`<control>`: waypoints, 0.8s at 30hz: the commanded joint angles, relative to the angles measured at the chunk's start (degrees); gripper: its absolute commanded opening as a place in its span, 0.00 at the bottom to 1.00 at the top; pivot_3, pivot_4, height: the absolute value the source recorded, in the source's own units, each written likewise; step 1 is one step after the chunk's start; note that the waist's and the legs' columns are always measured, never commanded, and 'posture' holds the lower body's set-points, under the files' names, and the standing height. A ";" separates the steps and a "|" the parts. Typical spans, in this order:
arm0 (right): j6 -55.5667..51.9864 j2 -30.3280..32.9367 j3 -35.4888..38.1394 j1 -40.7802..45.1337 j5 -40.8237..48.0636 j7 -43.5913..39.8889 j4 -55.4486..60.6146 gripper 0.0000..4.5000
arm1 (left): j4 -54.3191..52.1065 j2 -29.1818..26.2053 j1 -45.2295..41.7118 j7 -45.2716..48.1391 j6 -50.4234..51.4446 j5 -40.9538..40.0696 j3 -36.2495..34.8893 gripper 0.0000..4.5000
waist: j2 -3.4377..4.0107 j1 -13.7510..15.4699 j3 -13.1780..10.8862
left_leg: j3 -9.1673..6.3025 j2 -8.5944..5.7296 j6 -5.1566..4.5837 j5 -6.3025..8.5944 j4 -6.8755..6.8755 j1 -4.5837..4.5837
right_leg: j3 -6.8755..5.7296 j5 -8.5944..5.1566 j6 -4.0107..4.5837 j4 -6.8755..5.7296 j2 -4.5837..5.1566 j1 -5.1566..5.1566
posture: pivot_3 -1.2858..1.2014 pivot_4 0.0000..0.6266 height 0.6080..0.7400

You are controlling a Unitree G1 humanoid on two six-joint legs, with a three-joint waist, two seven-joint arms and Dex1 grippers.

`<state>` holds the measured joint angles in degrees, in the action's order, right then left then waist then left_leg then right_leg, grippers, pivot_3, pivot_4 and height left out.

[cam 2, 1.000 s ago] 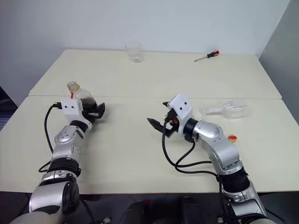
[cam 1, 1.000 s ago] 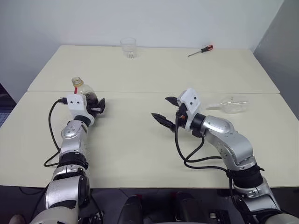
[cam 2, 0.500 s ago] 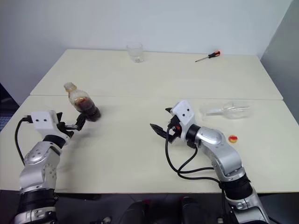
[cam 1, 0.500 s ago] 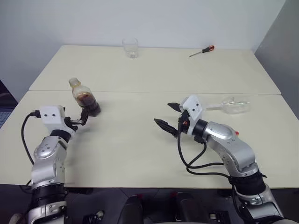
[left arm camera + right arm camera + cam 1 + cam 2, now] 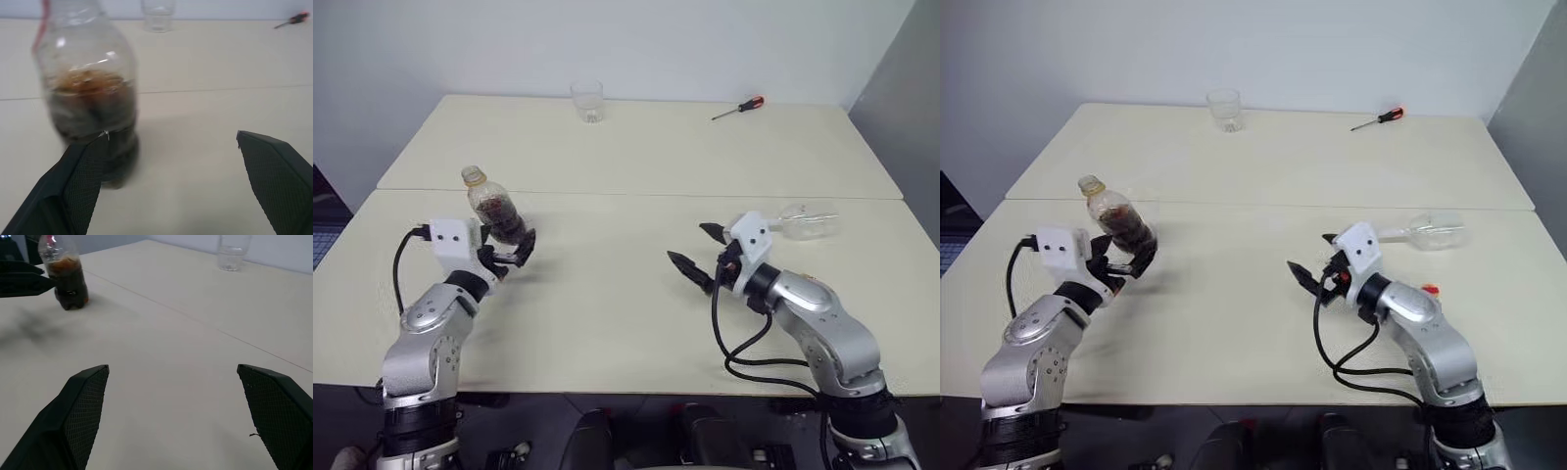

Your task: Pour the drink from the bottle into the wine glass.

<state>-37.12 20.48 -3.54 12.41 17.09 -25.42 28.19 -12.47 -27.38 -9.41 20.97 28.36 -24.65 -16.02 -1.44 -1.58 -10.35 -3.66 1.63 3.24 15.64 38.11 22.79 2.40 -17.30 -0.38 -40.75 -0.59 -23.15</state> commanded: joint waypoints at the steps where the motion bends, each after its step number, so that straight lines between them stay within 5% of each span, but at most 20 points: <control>1: -0.70 0.69 3.41 -2.60 0.30 2.29 4.50 1.00 | -5.18 -1.26 0.04 3.12 2.13 -1.77 2.24 0.99 | 0.00 -0.05 0.00 | 0.01 0.00 0.00 0.00 0.00 -0.01 | 0.04 0.00 0.00 0.00 0.00 0.00 | 0.52 0.24 1.00; 13: -7.67 -10.53 16.36 -4.98 1.27 18.92 3.60 1.00 | -8.85 -5.43 -3.14 17.69 -0.08 -0.85 14.29 0.99 | 0.01 -0.15 0.00 | 0.34 0.01 0.12 -0.07 -0.11 -0.12 | 0.13 -0.02 0.03 -0.04 -0.15 -0.01 | 0.52 0.24 1.00; 24: -9.11 -18.49 23.26 0.32 4.56 27.82 -0.28 1.00 | -7.77 -5.32 -5.07 28.98 -3.14 -3.62 17.72 0.99 | 0.03 -0.26 -0.01 | 0.43 -0.01 0.11 -0.06 -0.15 -0.14 | 0.20 -0.03 0.05 -0.03 -0.24 -0.03 | 0.52 0.24 1.00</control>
<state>-46.73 2.80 18.04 11.16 19.88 0.88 27.44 -19.08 -32.56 -14.12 48.44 25.78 -26.78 1.78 -1.41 -1.84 -10.36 -3.23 1.63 3.35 15.58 37.97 22.66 2.60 -17.34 -0.33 -40.78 -0.83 -23.18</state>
